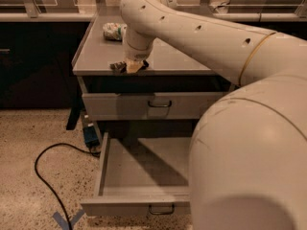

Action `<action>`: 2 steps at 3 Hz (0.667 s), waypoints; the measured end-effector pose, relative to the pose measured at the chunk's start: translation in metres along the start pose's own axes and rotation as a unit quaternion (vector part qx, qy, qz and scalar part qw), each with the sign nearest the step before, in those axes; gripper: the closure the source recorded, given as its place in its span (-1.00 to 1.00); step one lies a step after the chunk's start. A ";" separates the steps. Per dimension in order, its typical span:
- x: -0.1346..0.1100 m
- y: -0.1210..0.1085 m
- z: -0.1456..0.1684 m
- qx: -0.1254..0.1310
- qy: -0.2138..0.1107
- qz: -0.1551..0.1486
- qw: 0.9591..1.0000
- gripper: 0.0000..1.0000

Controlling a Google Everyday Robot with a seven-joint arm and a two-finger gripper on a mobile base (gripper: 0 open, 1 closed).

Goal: Place rxbar chocolate into top drawer

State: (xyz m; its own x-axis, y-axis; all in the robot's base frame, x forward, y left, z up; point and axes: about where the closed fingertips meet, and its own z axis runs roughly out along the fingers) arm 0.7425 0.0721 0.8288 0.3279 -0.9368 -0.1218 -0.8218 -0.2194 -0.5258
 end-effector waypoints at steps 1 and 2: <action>0.000 0.000 0.000 0.000 0.000 0.000 1.000 1.00; 0.000 0.000 0.000 0.000 0.000 0.000 1.000 0.62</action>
Offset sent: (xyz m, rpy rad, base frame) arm 0.0000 0.0000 0.0000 0.0000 0.0000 0.0000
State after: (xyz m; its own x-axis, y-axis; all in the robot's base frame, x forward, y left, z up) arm 0.7425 0.0721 0.8288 0.3280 -0.9368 -0.1218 -0.8219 -0.2194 -0.5257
